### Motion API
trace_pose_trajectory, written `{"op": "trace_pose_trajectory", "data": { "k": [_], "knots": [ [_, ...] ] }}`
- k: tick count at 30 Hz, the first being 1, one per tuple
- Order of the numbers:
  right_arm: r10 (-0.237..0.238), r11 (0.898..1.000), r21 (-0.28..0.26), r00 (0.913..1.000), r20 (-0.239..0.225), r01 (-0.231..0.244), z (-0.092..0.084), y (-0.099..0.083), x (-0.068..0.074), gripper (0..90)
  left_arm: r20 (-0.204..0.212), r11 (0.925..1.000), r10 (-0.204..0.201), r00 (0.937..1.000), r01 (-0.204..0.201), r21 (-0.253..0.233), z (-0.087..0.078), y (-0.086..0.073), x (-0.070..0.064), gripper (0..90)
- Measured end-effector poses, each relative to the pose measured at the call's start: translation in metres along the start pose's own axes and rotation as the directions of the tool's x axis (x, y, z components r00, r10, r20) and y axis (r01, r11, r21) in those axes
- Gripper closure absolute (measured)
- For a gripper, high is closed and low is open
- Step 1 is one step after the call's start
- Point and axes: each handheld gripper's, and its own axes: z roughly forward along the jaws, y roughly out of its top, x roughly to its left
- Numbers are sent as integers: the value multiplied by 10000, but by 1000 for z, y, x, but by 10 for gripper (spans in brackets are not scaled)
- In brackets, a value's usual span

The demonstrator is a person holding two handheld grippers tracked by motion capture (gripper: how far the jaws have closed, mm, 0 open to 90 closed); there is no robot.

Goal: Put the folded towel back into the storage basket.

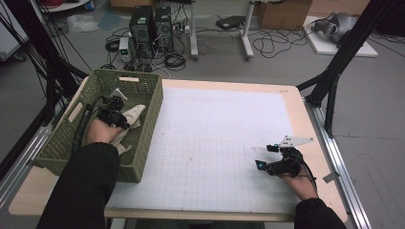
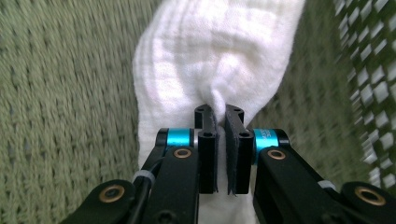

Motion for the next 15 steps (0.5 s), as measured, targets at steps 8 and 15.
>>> {"op": "trace_pose_trajectory", "data": {
  "k": [8, 15],
  "knots": [
    [-51, 9999, -104, 10000, 60, 51, 0, 0, -1, 119, -818, 9982, 553, 9951, -533, 273, 1, -1, -3, 849],
    [-5, 10000, -87, 10000, 67, 5, -1, 0, 0, 119, -309, 9850, -469, 9984, 410, -1678, -15, 0, 1, 850]
  ]
}}
